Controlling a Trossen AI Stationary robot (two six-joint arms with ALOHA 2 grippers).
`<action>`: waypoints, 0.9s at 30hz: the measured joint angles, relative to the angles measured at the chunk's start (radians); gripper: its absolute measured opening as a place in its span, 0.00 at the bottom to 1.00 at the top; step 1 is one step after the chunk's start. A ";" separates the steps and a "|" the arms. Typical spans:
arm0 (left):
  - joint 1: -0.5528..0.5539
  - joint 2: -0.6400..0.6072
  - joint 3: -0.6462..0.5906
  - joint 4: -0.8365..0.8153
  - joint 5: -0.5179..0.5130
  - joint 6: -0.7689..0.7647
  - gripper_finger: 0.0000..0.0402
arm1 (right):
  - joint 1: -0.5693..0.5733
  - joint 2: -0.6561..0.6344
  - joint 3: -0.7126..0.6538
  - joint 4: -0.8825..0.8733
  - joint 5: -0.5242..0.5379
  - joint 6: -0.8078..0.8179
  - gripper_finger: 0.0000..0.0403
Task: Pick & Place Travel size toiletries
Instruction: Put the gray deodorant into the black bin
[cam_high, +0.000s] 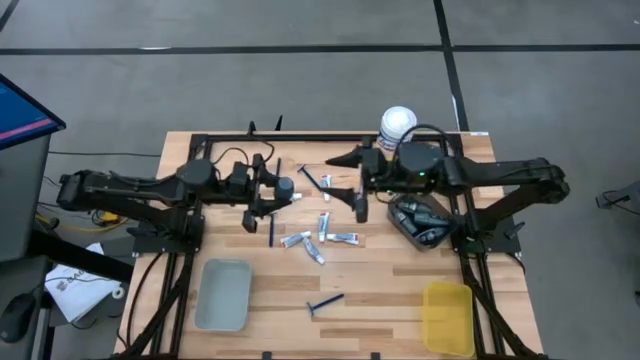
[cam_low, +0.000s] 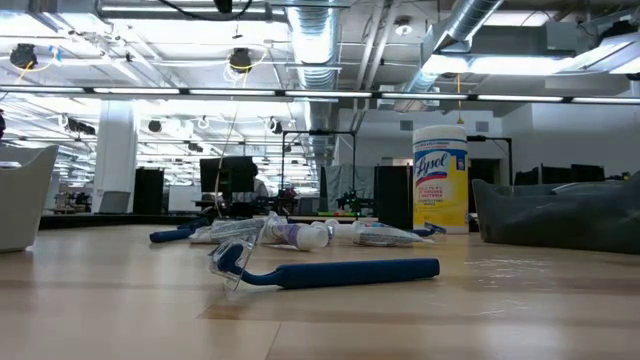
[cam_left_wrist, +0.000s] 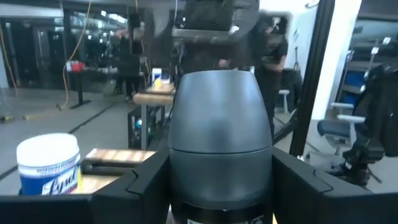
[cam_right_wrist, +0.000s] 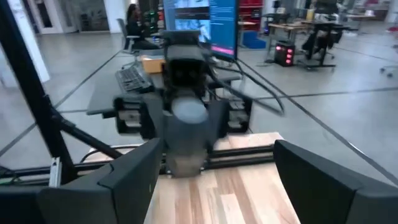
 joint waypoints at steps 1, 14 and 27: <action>0.000 0.020 0.000 0.045 0.000 0.000 0.50 | 0.000 0.017 0.015 0.005 -0.011 -0.009 0.75; -0.006 0.122 0.002 0.224 0.008 0.010 0.50 | -0.033 0.190 0.166 0.019 -0.119 -0.046 0.75; -0.006 0.115 0.004 0.247 0.058 0.007 0.51 | -0.073 0.193 0.169 0.028 -0.312 -0.049 0.75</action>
